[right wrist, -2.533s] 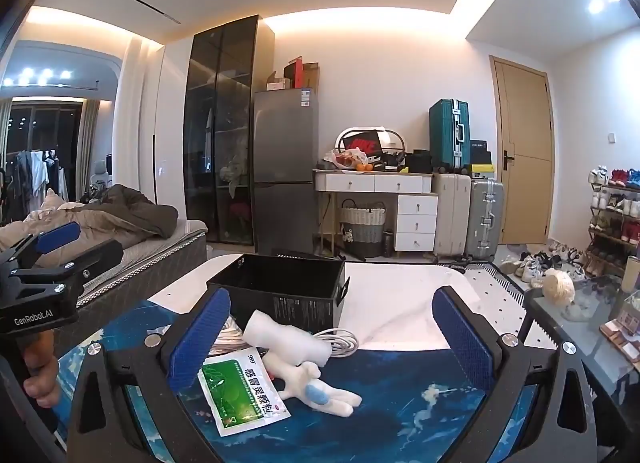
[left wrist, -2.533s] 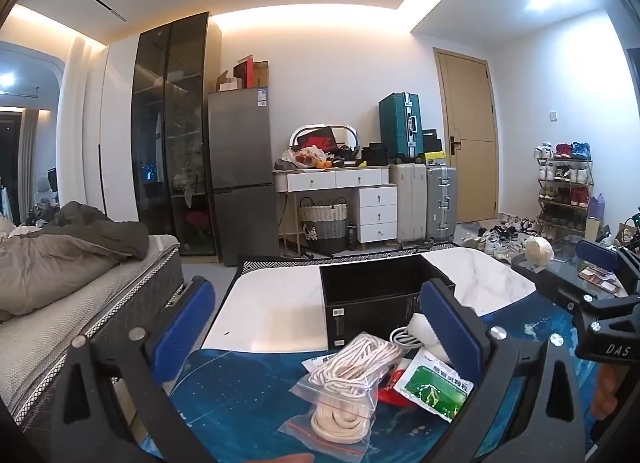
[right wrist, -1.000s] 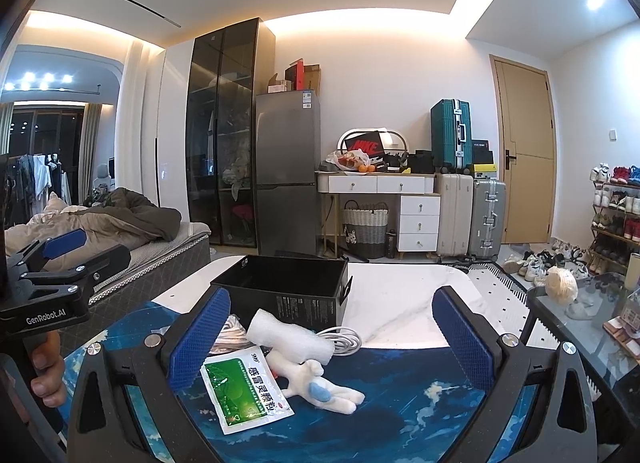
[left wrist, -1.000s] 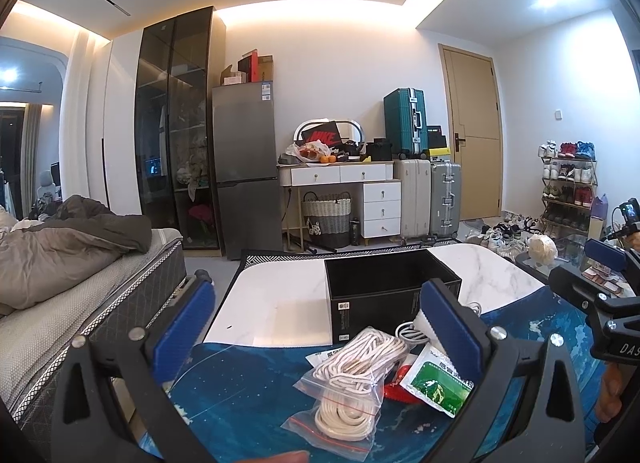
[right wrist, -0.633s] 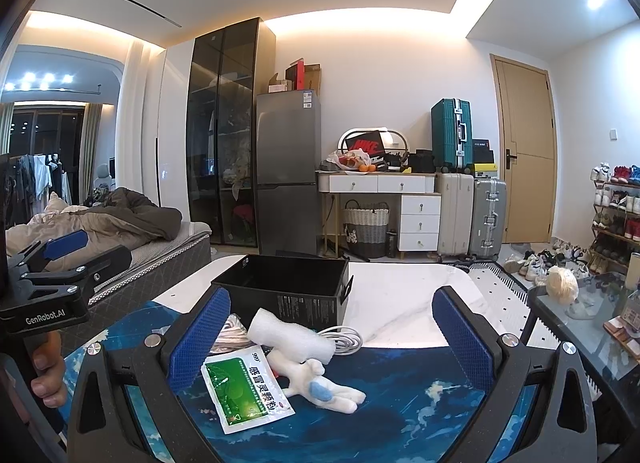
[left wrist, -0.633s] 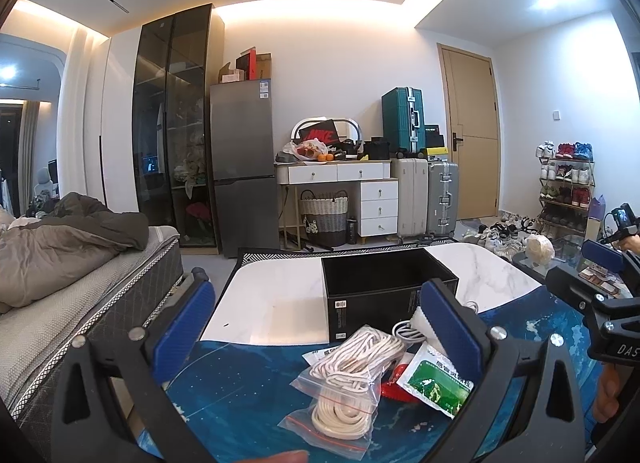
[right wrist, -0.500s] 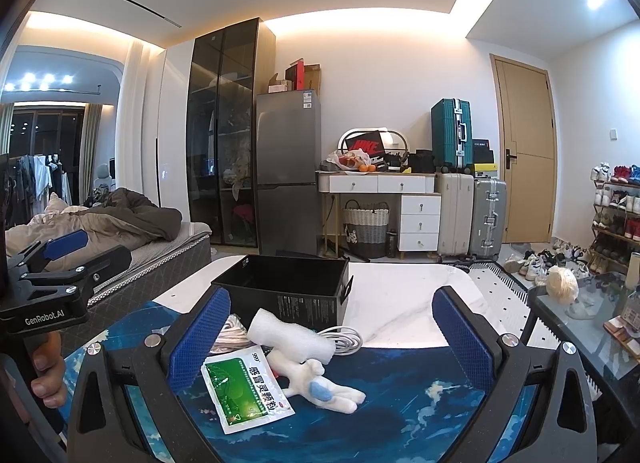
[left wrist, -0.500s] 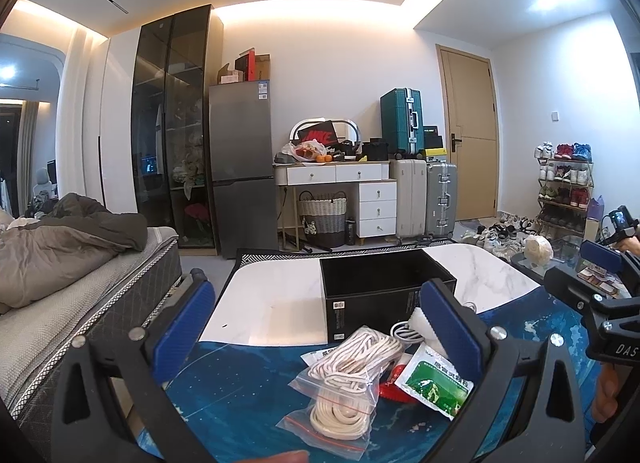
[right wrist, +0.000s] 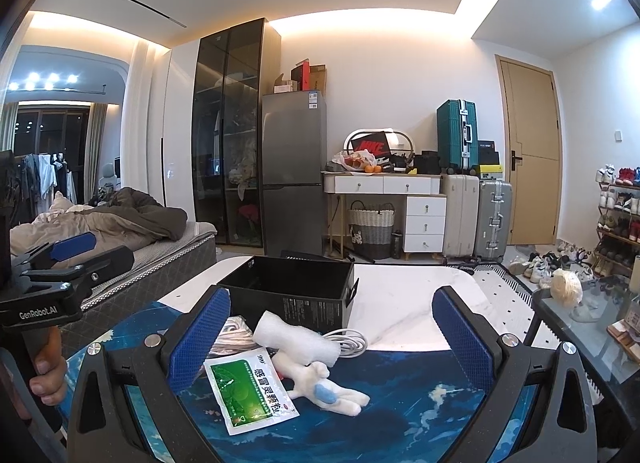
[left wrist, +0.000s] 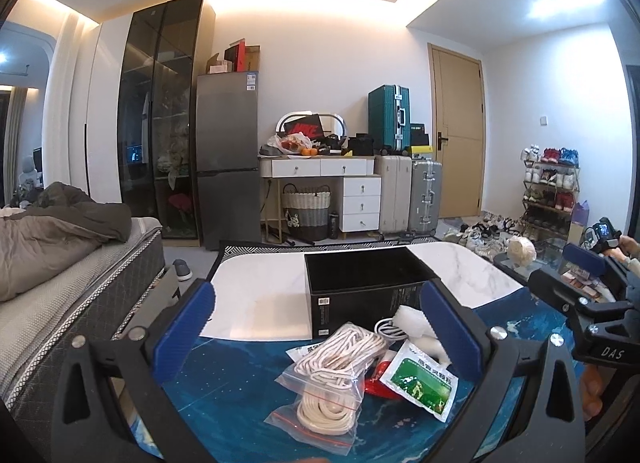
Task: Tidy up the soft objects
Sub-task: 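Grasp the white plush doll with the right tool while the left grasps bagged rope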
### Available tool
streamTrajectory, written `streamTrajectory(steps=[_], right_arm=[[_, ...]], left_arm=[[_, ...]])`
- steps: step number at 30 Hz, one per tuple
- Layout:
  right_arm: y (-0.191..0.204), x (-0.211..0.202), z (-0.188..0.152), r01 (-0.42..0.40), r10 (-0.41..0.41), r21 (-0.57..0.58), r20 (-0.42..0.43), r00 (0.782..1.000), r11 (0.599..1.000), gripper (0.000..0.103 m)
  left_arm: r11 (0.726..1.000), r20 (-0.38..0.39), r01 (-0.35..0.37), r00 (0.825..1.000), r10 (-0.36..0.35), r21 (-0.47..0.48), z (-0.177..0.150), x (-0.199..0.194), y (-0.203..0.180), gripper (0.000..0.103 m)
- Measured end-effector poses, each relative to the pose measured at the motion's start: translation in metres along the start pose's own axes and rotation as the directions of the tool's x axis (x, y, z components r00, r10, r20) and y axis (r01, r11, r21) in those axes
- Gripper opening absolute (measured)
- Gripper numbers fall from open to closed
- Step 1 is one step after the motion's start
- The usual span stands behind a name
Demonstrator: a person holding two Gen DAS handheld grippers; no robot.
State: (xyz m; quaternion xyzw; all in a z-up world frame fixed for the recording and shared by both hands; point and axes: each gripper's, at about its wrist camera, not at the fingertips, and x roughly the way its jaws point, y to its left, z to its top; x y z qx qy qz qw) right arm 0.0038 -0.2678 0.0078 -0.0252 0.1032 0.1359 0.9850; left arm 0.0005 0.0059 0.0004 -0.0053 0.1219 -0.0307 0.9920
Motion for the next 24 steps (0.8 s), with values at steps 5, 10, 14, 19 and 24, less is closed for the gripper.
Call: streamTrajectory(steps=[5, 10, 14, 19, 24], right_arm=[[0.001, 0.005, 0.013, -0.014, 0.013, -0.016, -0.021, 1.000, 1.000, 0.103], [0.010, 0.035, 0.036, -0.043, 0.026, -0.089, -0.187, 0.982, 0.995, 0.103], [0.009, 0.063, 0.049, -0.078, 0.034, -0.119, -0.333, 0.942, 0.990, 0.103], [-0.004, 0.100, 0.039, -0.121, 0.050, -0.109, -0.505, 0.862, 0.987, 0.103], [-0.010, 0.126, 0.003, -0.158, 0.057, -0.107, -0.627, 0.777, 0.982, 0.101]], left_arm=[[0.998, -0.060, -0.046, 0.997, 0.048, 0.031, 0.013, 0.013, 0.001, 0.103], [0.997, -0.186, -0.065, 0.980, 0.072, 0.042, 0.037, 0.043, 0.007, 0.103], [0.998, -0.344, -0.055, 0.938, 0.048, -0.010, 0.042, 0.070, 0.020, 0.103], [0.998, -0.534, -0.023, 0.844, 0.049, 0.055, 0.017, 0.103, 0.019, 0.103], [0.996, -0.685, 0.077, 0.728, -0.032, 0.035, -0.023, 0.114, 0.024, 0.099]])
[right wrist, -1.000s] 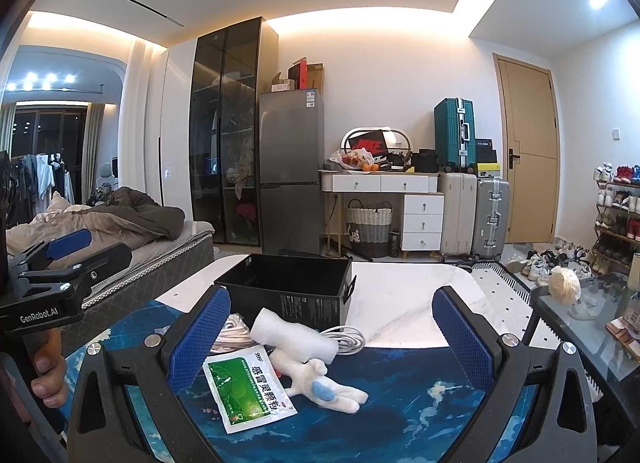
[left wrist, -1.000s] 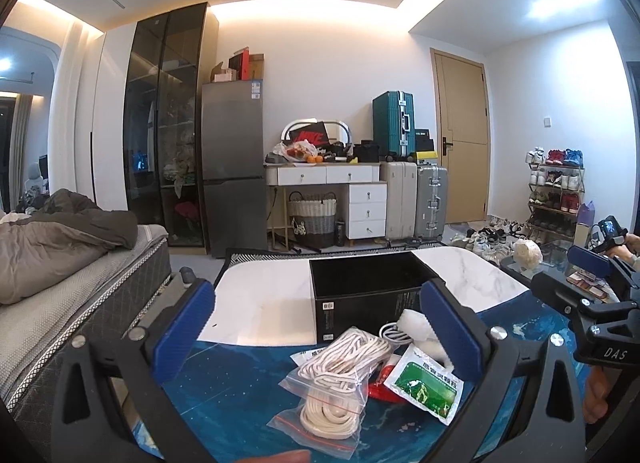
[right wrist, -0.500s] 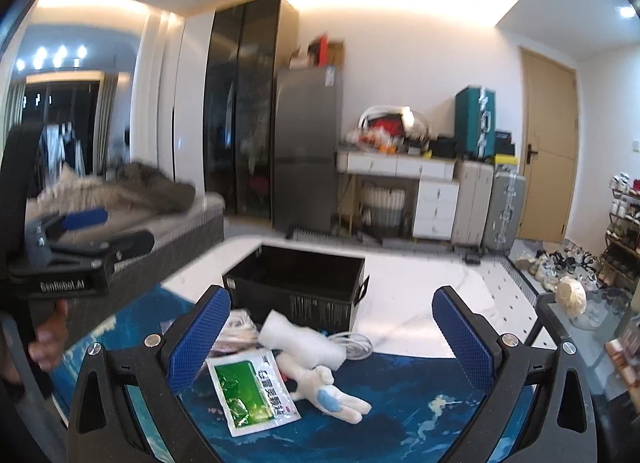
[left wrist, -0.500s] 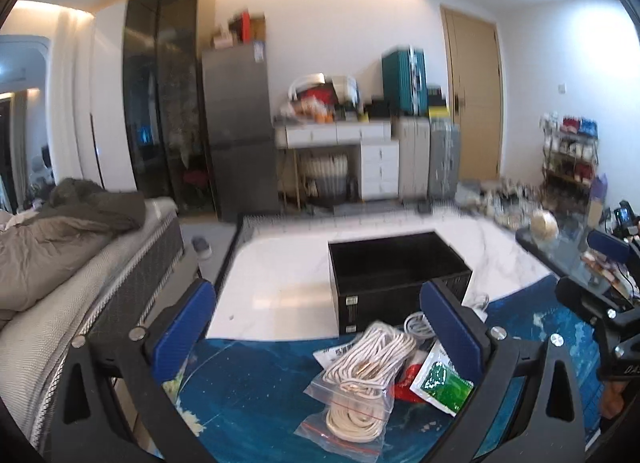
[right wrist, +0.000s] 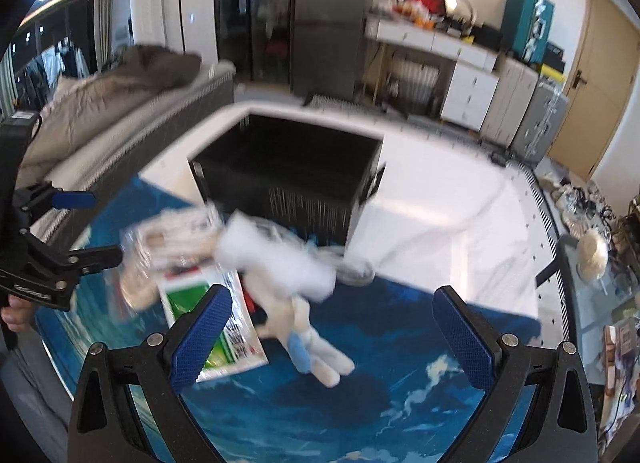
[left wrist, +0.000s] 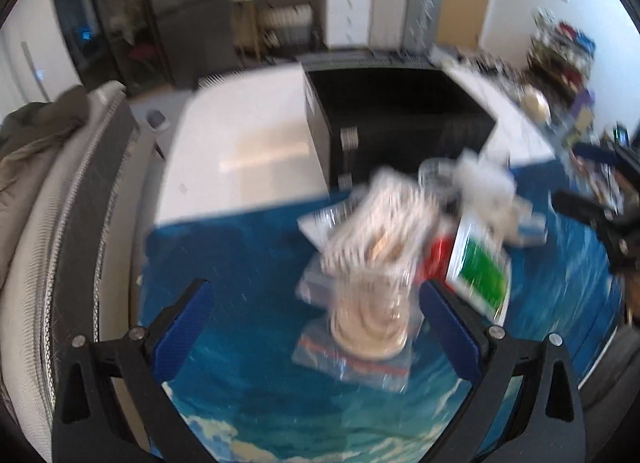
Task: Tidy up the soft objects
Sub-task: 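Grasp the white plush doll with the right tool while the left grasps bagged rope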
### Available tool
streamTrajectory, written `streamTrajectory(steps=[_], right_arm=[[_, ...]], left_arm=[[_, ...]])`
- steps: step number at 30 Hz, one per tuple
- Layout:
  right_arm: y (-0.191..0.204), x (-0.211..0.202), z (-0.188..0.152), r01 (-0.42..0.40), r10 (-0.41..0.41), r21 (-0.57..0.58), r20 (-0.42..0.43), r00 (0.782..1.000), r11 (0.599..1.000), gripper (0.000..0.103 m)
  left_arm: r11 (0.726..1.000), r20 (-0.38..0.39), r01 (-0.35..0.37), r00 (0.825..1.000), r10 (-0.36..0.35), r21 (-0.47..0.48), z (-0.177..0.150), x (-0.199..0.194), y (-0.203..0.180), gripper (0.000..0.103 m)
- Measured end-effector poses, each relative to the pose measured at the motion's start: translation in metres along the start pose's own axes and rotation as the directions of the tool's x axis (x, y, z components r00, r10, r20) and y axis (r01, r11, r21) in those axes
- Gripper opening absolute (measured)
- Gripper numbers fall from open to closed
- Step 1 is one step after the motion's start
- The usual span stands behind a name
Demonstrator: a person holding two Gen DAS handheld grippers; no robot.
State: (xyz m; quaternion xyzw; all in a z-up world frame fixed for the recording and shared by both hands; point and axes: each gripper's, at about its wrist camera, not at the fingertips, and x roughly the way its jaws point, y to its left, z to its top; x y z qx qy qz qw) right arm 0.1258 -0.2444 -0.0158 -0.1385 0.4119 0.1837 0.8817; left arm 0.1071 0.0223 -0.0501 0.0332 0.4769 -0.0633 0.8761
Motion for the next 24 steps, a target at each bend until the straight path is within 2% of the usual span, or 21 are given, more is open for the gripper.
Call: streamTrajectory(steps=[1, 3, 6, 11, 12, 13, 14, 16, 18, 20, 24], right_arm=[[0.001, 0.007, -0.004, -0.006, 0.006, -0.011, -0.022, 1.000, 1.000, 0.098], [0.003, 0.021, -0.010, -0.012, 0.011, -0.029, -0.056, 0.998, 1.000, 0.091], [0.003, 0.037, -0.019, -0.028, 0.024, -0.033, -0.102, 0.995, 0.999, 0.082], [0.004, 0.055, -0.034, -0.049, 0.042, -0.038, -0.151, 0.988, 0.998, 0.067], [0.006, 0.058, -0.036, -0.053, 0.045, -0.043, -0.157, 0.987, 0.998, 0.065], [0.008, 0.060, -0.039, -0.059, 0.051, -0.048, -0.166, 0.985, 0.997, 0.057], [0.009, 0.062, -0.042, -0.071, 0.061, -0.052, -0.177, 0.982, 0.996, 0.048], [0.012, 0.066, -0.049, -0.083, 0.071, -0.053, -0.199, 0.977, 0.995, 0.040], [0.012, 0.064, -0.059, -0.086, 0.075, -0.047, -0.204, 0.976, 0.995, 0.036], [0.011, 0.059, -0.069, -0.108, 0.099, -0.030, -0.225, 0.969, 0.994, 0.028], [0.017, 0.043, -0.094, -0.170, 0.162, -0.008, -0.264, 0.951, 0.985, 0.026]], left_arm=[[1.000, -0.020, 0.001, 1.000, -0.001, 0.012, -0.004, 0.004, -0.002, 0.092], [0.999, -0.071, 0.015, 0.997, -0.012, 0.043, -0.013, 0.016, -0.009, 0.088], [0.996, -0.112, 0.065, 0.992, -0.057, 0.067, -0.020, 0.023, -0.021, 0.088], [0.995, -0.140, 0.055, 0.989, -0.043, 0.083, -0.023, 0.039, -0.034, 0.086], [0.995, -0.139, 0.052, 0.990, -0.040, 0.082, -0.022, 0.042, -0.035, 0.077], [0.995, -0.138, 0.052, 0.990, -0.041, 0.084, -0.019, 0.045, -0.035, 0.070], [0.994, -0.141, 0.067, 0.989, -0.055, 0.089, -0.018, 0.048, -0.038, 0.067], [0.992, -0.138, 0.080, 0.988, -0.065, 0.102, -0.016, 0.049, -0.041, 0.049], [0.987, -0.144, 0.101, 0.986, -0.083, 0.126, -0.018, 0.045, -0.045, 0.047], [0.988, -0.150, 0.092, 0.986, -0.072, 0.127, -0.027, 0.038, -0.046, 0.046], [0.986, -0.169, 0.093, 0.983, -0.069, 0.141, -0.044, 0.025, -0.046, 0.046]])
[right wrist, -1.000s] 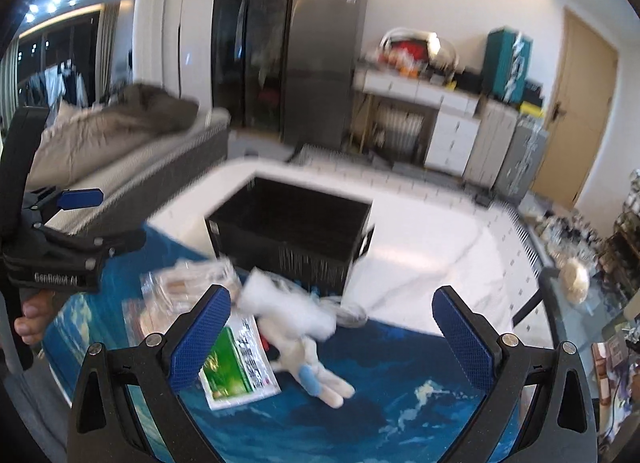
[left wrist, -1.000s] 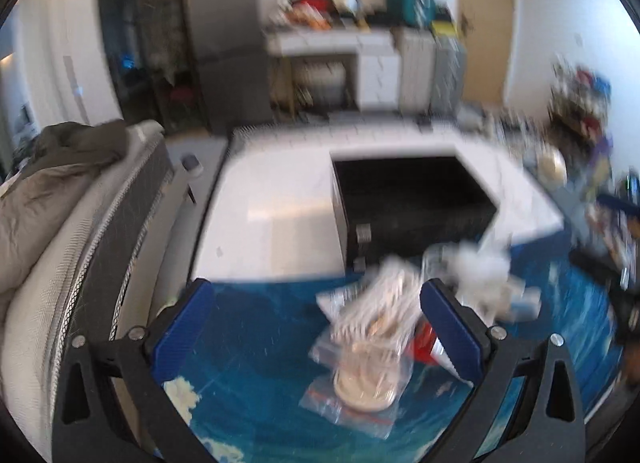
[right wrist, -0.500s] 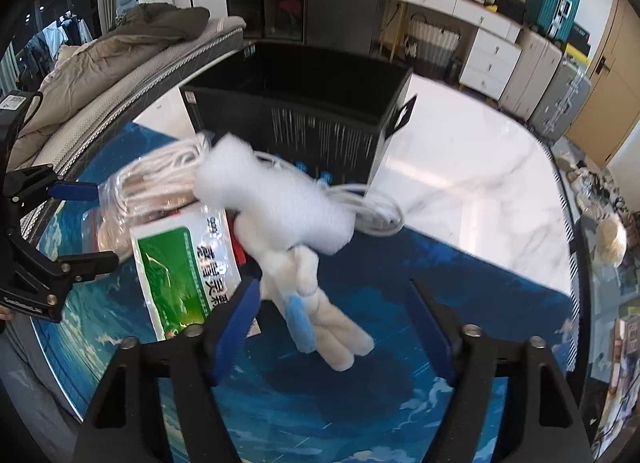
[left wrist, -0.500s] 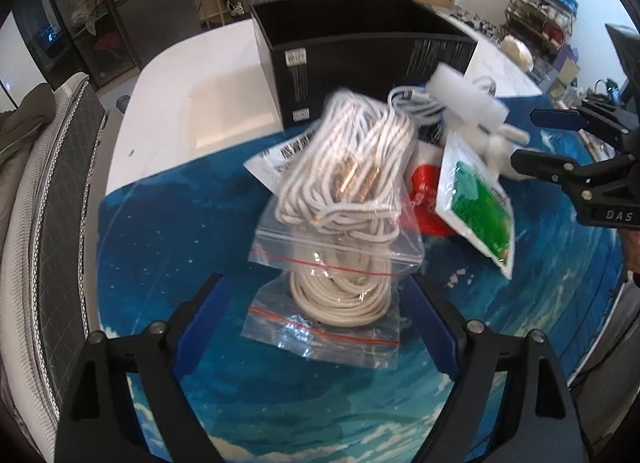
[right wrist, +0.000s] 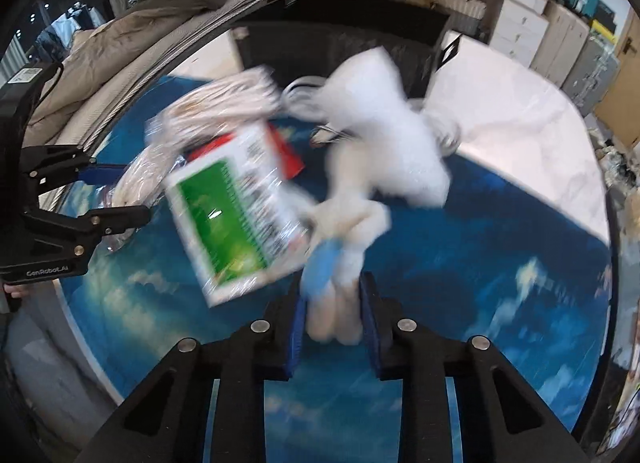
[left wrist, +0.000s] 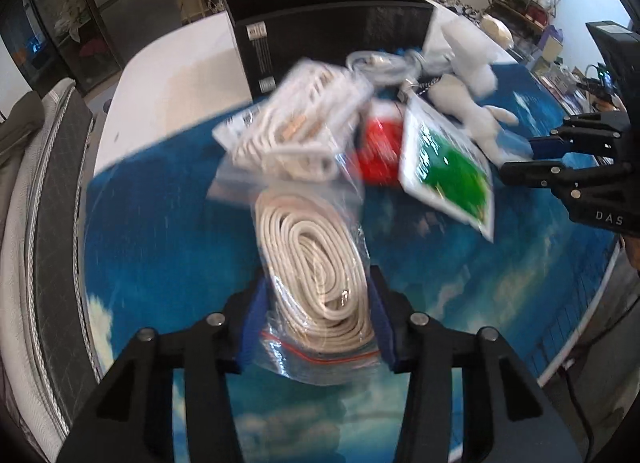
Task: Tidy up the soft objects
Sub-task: 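Grasp the white plush doll with the right tool while the left grasps bagged rope, then carry the doll with the right tool while the left carries rope to the box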
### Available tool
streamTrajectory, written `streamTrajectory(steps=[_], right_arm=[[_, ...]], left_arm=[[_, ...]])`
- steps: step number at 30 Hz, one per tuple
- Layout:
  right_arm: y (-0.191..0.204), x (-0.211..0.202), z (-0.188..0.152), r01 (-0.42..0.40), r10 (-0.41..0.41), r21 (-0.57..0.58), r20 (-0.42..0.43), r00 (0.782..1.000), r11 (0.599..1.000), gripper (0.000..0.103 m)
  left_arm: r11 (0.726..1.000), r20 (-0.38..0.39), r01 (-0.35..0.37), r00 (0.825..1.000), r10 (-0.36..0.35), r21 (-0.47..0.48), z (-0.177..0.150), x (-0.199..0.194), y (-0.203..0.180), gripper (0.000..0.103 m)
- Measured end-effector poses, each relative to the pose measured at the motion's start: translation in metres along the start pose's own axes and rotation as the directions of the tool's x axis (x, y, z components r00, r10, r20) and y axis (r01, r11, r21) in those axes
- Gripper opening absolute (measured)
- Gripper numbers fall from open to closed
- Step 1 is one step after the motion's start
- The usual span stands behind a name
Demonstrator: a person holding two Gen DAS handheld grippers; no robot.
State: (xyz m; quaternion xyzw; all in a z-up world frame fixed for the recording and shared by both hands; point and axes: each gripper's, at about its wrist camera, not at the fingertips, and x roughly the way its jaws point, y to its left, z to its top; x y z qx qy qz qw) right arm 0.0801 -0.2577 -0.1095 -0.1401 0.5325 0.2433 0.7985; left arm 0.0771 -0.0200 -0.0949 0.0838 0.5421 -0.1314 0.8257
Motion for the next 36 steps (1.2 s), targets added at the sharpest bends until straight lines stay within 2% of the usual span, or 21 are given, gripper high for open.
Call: streamTrajectory(steps=[5, 7, 10, 12, 13, 14, 16, 19, 20, 21, 23, 26, 29, 31, 32, 34, 36], right_arm=[[0.011, -0.010, -0.044, -0.069, 0.070, 0.012, -0.030, 0.997, 0.998, 0.026], [0.014, -0.013, -0.054, -0.091, 0.092, 0.024, -0.034, 0.995, 0.996, 0.027], [0.011, -0.018, -0.056, -0.108, 0.109, 0.037, -0.026, 0.994, 0.993, 0.032], [0.007, -0.023, -0.056, -0.079, 0.080, 0.037, -0.011, 0.997, 0.996, 0.046], [0.005, -0.025, -0.051, -0.069, 0.069, 0.038, -0.003, 0.998, 0.997, 0.057], [0.004, -0.027, -0.043, -0.064, 0.064, 0.041, 0.005, 0.998, 0.997, 0.063], [-0.007, -0.024, -0.031, -0.054, 0.053, 0.050, 0.020, 0.998, 0.997, 0.063], [-0.013, -0.016, -0.018, -0.034, 0.033, 0.042, 0.005, 0.999, 0.999, 0.062], [-0.014, -0.012, -0.019, -0.038, 0.038, 0.029, -0.004, 0.999, 0.999, 0.056], [-0.012, -0.015, -0.006, -0.042, 0.043, 0.011, -0.015, 0.999, 0.999, 0.052], [-0.004, -0.014, -0.009, -0.035, 0.035, -0.055, -0.016, 0.999, 0.998, 0.045], [0.000, -0.018, -0.015, -0.076, 0.074, -0.073, -0.029, 0.997, 0.994, 0.043], [0.015, -0.021, -0.023, -0.079, 0.076, -0.102, -0.036, 0.996, 0.992, 0.043], [0.028, -0.013, -0.024, -0.086, 0.080, -0.128, -0.054, 0.995, 0.988, 0.043], [0.039, -0.012, -0.024, -0.091, 0.083, -0.134, -0.064, 0.995, 0.987, 0.043], [0.040, -0.008, -0.023, -0.088, 0.081, -0.135, -0.057, 0.995, 0.987, 0.044], [0.039, -0.012, -0.026, -0.100, 0.094, -0.127, -0.050, 0.994, 0.987, 0.043]], left_arm=[[0.999, -0.033, 0.051, 0.998, -0.051, -0.004, -0.035, -0.016, -0.011, 0.050], [0.998, -0.026, 0.055, 0.998, -0.055, -0.008, -0.040, -0.020, -0.011, 0.062], [0.999, -0.009, 0.049, 0.999, -0.049, -0.012, -0.039, -0.019, -0.010, 0.063], [0.999, 0.001, 0.033, 0.999, -0.033, -0.012, -0.037, -0.018, -0.009, 0.063], [0.999, 0.001, 0.031, 1.000, -0.031, -0.011, -0.036, -0.016, -0.008, 0.060], [0.999, 0.000, 0.033, 0.999, -0.033, -0.010, -0.034, -0.014, -0.009, 0.057], [0.999, -0.002, 0.039, 0.999, -0.039, -0.007, -0.031, -0.011, -0.008, 0.048], [1.000, 0.013, 0.019, 1.000, -0.019, 0.016, -0.027, -0.010, -0.010, 0.047], [1.000, 0.014, 0.020, 1.000, -0.020, 0.016, -0.025, -0.009, -0.011, 0.047], [1.000, 0.016, 0.025, 1.000, -0.025, 0.012, -0.023, -0.009, -0.010, 0.047], [0.999, 0.019, 0.038, 0.999, -0.038, 0.004, -0.021, -0.008, -0.007, 0.047], [0.999, 0.026, 0.035, 0.999, -0.036, 0.012, -0.021, -0.008, -0.009, 0.050], [1.000, 0.025, 0.031, 0.999, -0.031, 0.004, -0.023, -0.007, -0.008, 0.059], [0.999, 0.029, 0.035, 0.999, -0.035, 0.004, -0.023, -0.006, -0.009, 0.060], [1.000, 0.030, 0.029, 0.999, -0.029, 0.005, -0.023, -0.005, -0.009, 0.059], [1.000, 0.035, 0.020, 0.999, -0.020, 0.006, -0.023, -0.005, -0.010, 0.044], [1.000, 0.039, 0.024, 0.999, -0.025, 0.019, -0.022, -0.006, -0.012, 0.042]])
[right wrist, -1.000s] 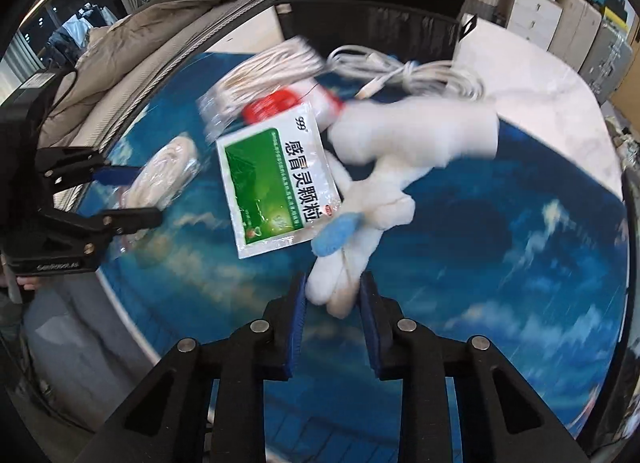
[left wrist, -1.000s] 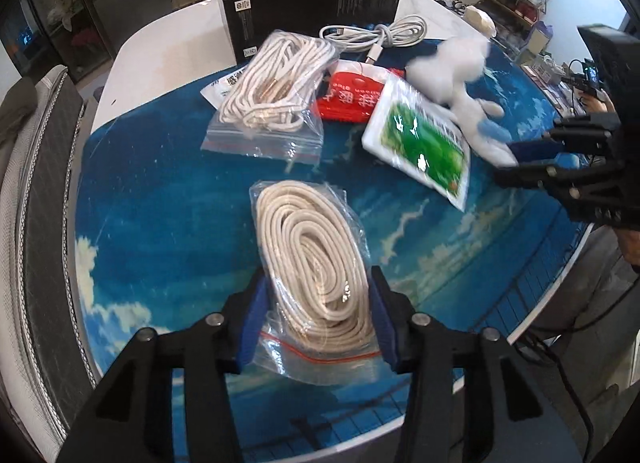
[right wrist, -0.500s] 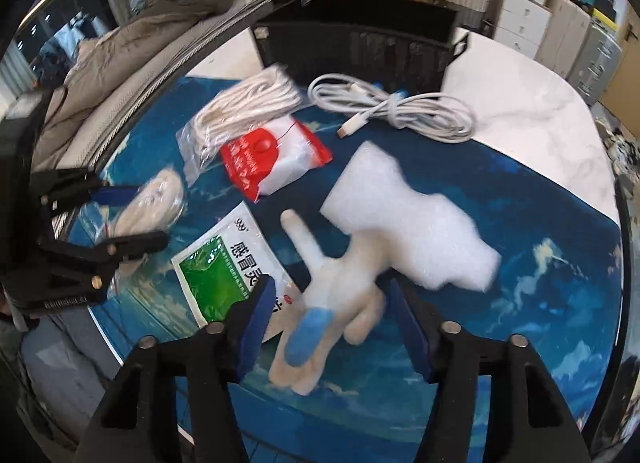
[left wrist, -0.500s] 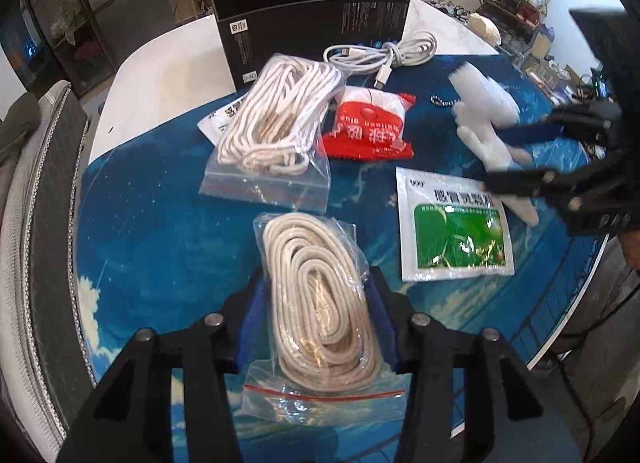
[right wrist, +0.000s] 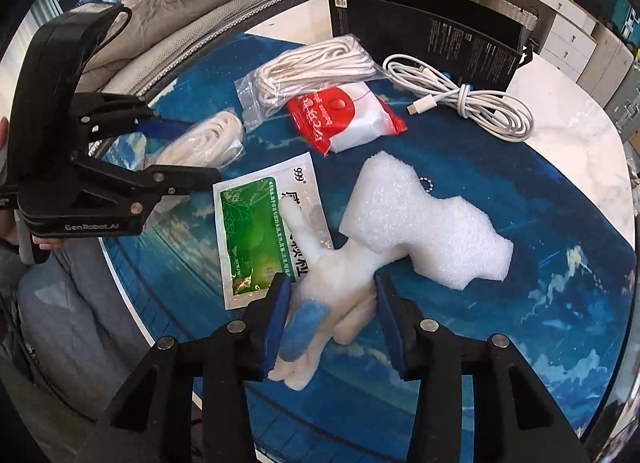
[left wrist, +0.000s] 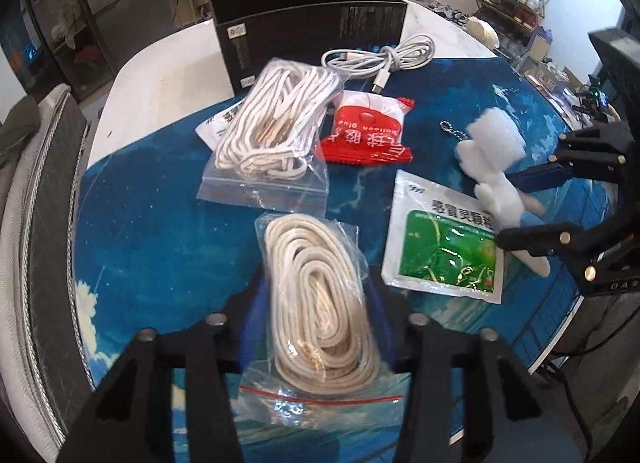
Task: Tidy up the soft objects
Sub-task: 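Carry the doll with the right tool while the left carries rope to the box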
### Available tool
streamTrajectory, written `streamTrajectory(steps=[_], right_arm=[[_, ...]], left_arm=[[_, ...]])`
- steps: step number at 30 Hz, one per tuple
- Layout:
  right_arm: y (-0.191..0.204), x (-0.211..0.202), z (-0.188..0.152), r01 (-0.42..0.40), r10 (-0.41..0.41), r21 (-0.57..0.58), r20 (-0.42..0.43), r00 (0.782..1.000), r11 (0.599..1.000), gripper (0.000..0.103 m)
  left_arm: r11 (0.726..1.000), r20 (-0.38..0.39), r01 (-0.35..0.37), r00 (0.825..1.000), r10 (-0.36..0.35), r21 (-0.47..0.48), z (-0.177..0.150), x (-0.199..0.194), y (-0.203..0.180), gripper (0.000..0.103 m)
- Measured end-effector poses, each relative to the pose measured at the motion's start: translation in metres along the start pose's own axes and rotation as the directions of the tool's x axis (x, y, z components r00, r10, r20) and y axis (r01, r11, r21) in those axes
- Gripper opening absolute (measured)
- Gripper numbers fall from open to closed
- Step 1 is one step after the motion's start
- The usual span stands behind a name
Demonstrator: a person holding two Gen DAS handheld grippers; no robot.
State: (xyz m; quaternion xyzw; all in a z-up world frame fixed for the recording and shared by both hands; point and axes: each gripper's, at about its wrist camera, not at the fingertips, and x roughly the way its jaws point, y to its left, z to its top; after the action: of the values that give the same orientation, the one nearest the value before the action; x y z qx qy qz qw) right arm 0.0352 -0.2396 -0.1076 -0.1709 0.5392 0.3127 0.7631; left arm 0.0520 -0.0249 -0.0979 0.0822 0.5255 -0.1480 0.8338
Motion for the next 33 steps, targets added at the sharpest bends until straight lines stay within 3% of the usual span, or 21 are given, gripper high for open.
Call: streamTrajectory(steps=[4, 13, 22, 27, 31, 33], right_arm=[[0.005, -0.006, 0.008, -0.005, 0.005, 0.000, 0.027, 1.000, 1.000, 0.041], [0.008, -0.027, 0.014, -0.070, 0.071, -0.010, 0.089, 0.994, 0.997, 0.041], [0.017, -0.044, 0.018, -0.250, 0.248, 0.000, 0.119, 0.961, 0.968, 0.041], [0.016, -0.048, 0.016, -0.127, 0.126, -0.005, 0.132, 0.983, 0.992, 0.041], [0.014, -0.066, 0.018, -0.055, 0.052, 0.007, 0.215, 0.975, 0.998, 0.041], [0.014, -0.078, 0.017, -0.005, 0.002, 0.009, 0.278, 0.960, 1.000, 0.041]], left_arm=[[1.000, 0.017, -0.010, 1.000, 0.010, 0.013, 0.001, -0.003, -0.001, 0.037], [1.000, 0.104, 0.005, 0.995, -0.005, -0.004, 0.004, -0.027, 0.002, 0.037], [0.999, 0.142, 0.024, 0.990, -0.020, -0.022, 0.012, -0.043, 0.002, 0.037], [1.000, 0.134, 0.018, 0.991, -0.014, -0.025, 0.011, -0.039, -0.003, 0.037], [0.999, 0.164, 0.011, 0.986, -0.004, -0.039, 0.016, -0.045, -0.006, 0.037], [0.999, 0.229, -0.035, 0.973, 0.042, -0.031, 0.021, -0.055, -0.010, 0.037]])
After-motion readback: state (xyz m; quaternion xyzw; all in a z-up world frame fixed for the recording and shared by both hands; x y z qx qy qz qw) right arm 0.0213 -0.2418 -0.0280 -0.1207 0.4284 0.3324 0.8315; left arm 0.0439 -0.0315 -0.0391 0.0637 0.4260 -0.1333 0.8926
